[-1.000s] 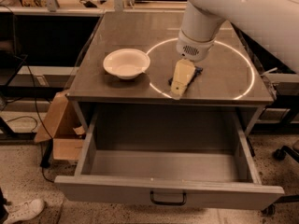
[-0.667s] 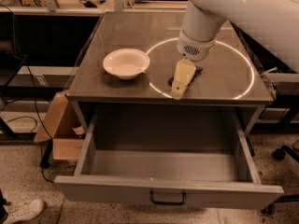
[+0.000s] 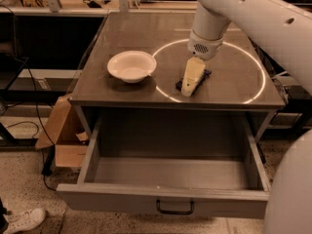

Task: Place rxbar blueberry into top drawer

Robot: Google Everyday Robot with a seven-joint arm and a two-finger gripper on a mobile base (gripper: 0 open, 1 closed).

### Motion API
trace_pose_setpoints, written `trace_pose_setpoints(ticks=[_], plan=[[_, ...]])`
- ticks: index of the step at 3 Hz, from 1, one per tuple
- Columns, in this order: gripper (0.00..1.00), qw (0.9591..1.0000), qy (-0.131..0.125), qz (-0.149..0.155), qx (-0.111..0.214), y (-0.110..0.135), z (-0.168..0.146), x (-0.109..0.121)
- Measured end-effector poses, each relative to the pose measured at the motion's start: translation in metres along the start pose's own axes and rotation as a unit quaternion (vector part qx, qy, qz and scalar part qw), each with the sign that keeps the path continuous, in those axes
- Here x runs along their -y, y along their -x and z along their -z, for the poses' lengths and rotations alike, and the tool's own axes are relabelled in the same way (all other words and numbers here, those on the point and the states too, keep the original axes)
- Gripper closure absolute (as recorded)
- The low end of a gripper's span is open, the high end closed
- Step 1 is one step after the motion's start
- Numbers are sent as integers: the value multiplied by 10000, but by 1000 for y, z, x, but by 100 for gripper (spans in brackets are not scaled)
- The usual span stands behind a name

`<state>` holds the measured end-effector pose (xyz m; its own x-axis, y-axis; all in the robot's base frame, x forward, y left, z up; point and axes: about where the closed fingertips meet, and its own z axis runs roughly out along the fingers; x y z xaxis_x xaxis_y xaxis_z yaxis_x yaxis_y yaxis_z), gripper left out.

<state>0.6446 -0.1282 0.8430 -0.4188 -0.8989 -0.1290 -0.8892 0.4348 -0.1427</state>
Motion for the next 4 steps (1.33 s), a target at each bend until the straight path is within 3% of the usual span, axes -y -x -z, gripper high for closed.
trace_pose_setpoints(ticks=[4], plan=[[0,9998,218,6,-14,6,-17,11]])
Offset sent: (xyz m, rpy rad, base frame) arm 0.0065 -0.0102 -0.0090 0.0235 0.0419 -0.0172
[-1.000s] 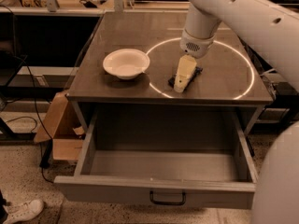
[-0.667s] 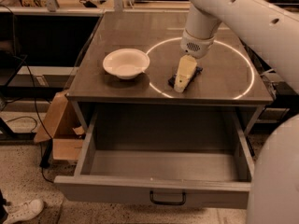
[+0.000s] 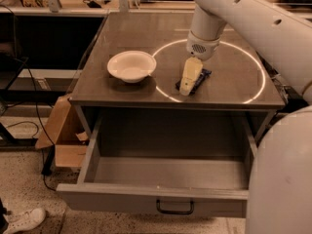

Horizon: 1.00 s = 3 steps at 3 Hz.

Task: Place rxbar blueberry into top drawer

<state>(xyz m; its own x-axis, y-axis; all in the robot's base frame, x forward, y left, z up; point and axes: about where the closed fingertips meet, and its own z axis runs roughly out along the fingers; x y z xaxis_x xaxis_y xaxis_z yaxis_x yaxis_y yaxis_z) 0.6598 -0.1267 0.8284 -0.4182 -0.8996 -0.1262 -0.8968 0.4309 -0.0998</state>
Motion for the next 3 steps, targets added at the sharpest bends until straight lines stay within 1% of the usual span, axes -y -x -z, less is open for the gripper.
trace_pose_setpoints(ticks=[1,2,3], plan=[[0,9999,96,-54,-67,-7,-11,0],[0,9996,202,-163,-150,-21,-25,-1],[26,9995,203,-164,-150,-21,-25,-1]])
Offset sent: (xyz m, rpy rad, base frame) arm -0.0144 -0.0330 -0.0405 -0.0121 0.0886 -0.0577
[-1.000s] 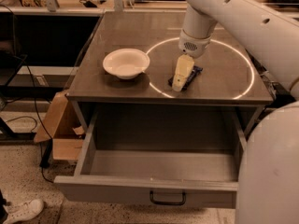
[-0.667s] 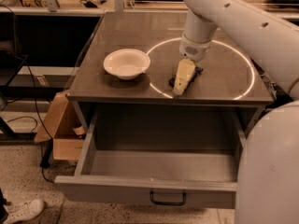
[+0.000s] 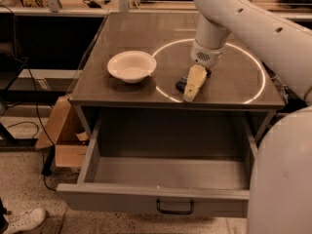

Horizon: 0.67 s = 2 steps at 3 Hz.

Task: Place rxbar blueberry into top drawer

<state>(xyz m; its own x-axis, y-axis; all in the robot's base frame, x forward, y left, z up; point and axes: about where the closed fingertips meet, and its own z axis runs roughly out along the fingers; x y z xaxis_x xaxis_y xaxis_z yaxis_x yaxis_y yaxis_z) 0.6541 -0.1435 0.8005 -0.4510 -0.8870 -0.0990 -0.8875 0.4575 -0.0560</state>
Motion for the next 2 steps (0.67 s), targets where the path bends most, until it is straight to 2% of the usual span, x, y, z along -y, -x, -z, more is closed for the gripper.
trace_pose_setpoints(ticks=[2], plan=[[73,10000,0,0,0,0,0,0]])
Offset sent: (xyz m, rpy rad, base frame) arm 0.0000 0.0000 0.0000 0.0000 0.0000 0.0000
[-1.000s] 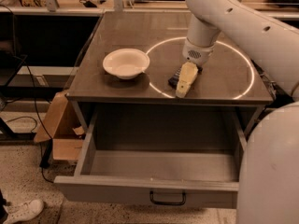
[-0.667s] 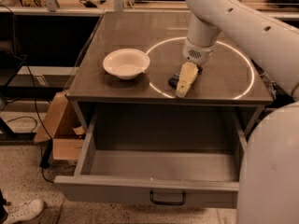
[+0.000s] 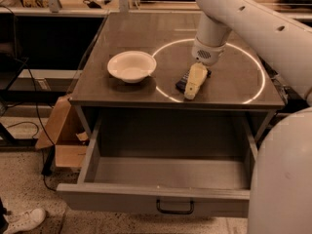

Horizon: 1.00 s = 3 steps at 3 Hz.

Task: Place rxbar blueberry into top drawer

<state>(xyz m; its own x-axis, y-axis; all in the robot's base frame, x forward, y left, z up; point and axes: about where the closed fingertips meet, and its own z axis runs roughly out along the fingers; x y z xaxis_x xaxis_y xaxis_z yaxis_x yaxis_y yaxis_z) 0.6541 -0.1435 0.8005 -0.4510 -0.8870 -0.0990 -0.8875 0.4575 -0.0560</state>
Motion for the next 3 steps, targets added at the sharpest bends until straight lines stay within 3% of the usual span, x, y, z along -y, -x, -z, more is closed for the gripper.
trace_pose_setpoints(ticks=[1,3], plan=[[100,10000,0,0,0,0,3,0],[100,10000,0,0,0,2,21,1]])
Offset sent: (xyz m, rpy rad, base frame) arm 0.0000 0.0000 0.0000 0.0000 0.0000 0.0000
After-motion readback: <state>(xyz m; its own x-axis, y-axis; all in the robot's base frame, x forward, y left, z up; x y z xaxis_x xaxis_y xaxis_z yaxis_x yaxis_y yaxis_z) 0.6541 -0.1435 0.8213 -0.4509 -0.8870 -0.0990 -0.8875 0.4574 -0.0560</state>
